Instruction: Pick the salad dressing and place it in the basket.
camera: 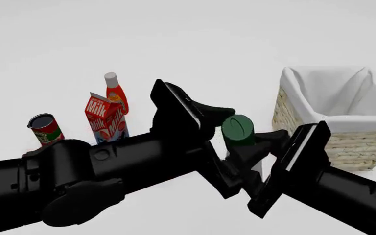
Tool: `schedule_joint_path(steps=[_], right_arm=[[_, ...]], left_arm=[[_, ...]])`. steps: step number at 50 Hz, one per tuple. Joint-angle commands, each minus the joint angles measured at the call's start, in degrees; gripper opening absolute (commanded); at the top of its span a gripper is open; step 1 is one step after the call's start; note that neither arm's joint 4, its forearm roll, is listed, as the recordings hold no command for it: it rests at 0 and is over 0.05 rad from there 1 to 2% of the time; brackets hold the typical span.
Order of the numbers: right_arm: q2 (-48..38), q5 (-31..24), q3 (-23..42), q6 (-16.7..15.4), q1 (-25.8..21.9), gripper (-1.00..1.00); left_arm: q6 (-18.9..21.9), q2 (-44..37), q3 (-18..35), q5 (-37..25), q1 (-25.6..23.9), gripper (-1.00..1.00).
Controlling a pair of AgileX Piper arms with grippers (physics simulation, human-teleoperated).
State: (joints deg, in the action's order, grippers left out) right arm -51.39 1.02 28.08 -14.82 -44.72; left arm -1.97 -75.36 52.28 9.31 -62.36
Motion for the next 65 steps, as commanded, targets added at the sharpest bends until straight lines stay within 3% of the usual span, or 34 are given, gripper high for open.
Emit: schedule_joint_path(steps=[1, 7, 15, 19, 22, 24, 26, 29, 32, 34, 35, 37, 39, 43, 46, 48, 50, 54, 56, 59, 60, 61, 65], right_arm=[[0.4, 0.5, -0.1, 1.2, -0.3, -1.0], [0.5, 0.6, -0.2, 1.7, -0.5, -1.0], [0.5, 1.6, -1.1, 2.9, -0.5, -1.0], [1.0, 1.9, -1.4, 3.5, -0.3, -1.0], [1.7, 2.2, -1.8, 3.9, 0.0, -1.0], [2.1, 2.2, -2.0, 4.1, 0.2, -1.0], [2.3, 2.3, -2.1, 4.3, 0.3, -1.0], [3.2, 2.3, -2.4, 4.8, 0.5, -1.0], [4.2, 2.2, -2.6, 5.3, 0.8, -1.0], [4.7, 2.3, -2.8, 5.6, 1.3, -1.0], [5.1, 2.4, -2.9, 5.9, 1.4, -1.0], [5.9, 2.1, -2.8, 6.4, 1.6, -1.0], [6.4, 1.9, -2.6, 6.4, 1.8, -1.0], [7.9, 1.4, -2.7, 6.0, 2.5, -1.0], [9.1, 0.9, -2.5, 6.0, 3.1, -1.0], [10.3, 0.3, -2.2, 6.1, 3.6, -1.0], [11.7, -0.5, -1.9, 6.3, 4.4, -1.0], [13.6, -1.9, -1.5, 6.8, 5.5, -1.0], [14.0, -2.1, -1.6, 6.8, 5.7, -1.0], [14.3, -2.2, -1.6, 6.9, 6.0, -1.0], [14.6, -2.4, -1.5, 7.1, 6.3, -1.0], [14.9, -2.4, -1.6, 6.9, 6.6, -1.0], [16.5, -3.0, -1.5, 7.7, 7.6, -1.0]], left_arm=[[-1.3, 4.2, 1.0, -1.1, 0.2, 1.0], [-3.3, 10.7, 3.0, -3.1, 2.5, 1.0], [0.4, 23.9, 8.1, -8.7, 6.9, 1.0], [2.1, 31.3, 8.3, -10.7, 11.9, 1.0], [3.1, 38.3, 5.4, -11.4, 18.9, 1.0], [6.6, 42.0, 2.6, -10.9, 20.9, 1.0], [7.0, 44.0, 1.2, -11.3, 22.4, 1.0], [4.2, 48.6, -1.7, -12.9, 27.9, 1.0], [4.5, 55.3, -5.9, -13.2, 35.0, 1.0], [2.4, 59.3, -8.4, -13.4, 40.5, 1.0], [1.4, 62.3, -10.6, -13.5, 45.8, 1.0], [0.8, 66.3, -14.5, -13.8, 49.1, 1.0], [-2.5, 68.8, -18.2, -14.6, 52.9, 1.0], [0.3, 75.3, -23.6, -13.7, 58.7, 1.0], [-1.8, 75.4, -24.7, -12.7, 58.7, 1.0], [-0.2, 75.4, -26.0, -11.0, 59.9, 1.0], [4.2, 75.4, -28.9, -7.9, 59.4, 1.0], [1.9, 75.4, -35.8, -1.9, 60.9, 1.0], [4.0, 75.4, -39.0, 0.7, 61.3, 1.0], [3.1, 75.4, -43.0, 4.9, 61.4, 1.0], [-1.0, 75.4, -44.5, 4.4, 62.6, 1.0], [-1.7, 75.4, -45.6, 5.4, 62.6, 1.0], [1.7, 75.4, -49.9, 10.1, 62.8, 1.0]])
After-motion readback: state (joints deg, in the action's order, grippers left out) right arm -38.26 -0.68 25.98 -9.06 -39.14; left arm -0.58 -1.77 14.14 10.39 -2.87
